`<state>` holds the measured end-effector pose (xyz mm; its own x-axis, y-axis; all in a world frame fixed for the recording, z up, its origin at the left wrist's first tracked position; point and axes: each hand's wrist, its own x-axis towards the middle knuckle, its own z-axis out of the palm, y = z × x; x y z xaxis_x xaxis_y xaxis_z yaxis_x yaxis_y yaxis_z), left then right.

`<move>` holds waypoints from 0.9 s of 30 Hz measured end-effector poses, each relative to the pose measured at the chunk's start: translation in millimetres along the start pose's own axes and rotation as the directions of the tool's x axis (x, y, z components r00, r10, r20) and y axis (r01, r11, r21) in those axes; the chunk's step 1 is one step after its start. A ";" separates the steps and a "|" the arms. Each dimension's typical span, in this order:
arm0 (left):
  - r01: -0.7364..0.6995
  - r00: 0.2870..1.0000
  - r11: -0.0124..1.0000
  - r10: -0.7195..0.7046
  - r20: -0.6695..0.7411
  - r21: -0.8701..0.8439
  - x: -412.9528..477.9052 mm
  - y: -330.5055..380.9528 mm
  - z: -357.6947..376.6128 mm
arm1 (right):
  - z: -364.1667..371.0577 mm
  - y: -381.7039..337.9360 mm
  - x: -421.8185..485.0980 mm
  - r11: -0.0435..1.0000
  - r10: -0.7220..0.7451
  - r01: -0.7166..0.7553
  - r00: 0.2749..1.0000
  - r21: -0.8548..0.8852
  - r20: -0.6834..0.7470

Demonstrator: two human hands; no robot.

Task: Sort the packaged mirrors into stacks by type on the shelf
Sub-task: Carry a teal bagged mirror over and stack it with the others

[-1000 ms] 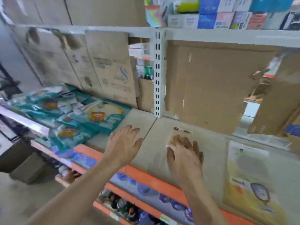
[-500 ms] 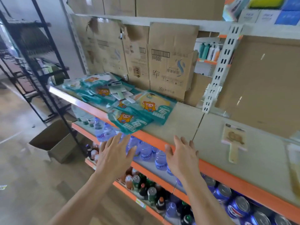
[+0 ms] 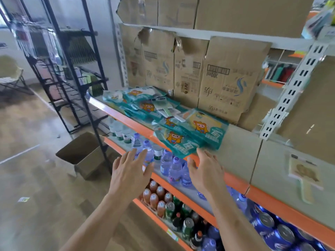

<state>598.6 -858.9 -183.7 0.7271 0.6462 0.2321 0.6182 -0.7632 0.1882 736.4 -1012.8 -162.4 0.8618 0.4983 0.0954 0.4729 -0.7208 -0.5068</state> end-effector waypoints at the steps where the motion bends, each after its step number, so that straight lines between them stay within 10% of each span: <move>1: 0.003 1.000 1.000 -0.003 -0.009 0.001 2.6 -3.8 -1.6 | 2.5 -5.0 3.8 1.000 0.001 -0.001 1.000 0.001 0.012; 27: 0.108 0.994 0.993 -0.107 -0.016 0.051 225.5 -127.3 20.3 | 91.2 -106.5 212.4 0.992 -0.072 0.068 0.997 0.102 0.034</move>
<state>690.0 -615.9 -174.7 0.6517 0.7241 0.2256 0.7074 -0.6876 0.1635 852.4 -786.2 -166.3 0.8187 0.5650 0.1025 0.5095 -0.6324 -0.5835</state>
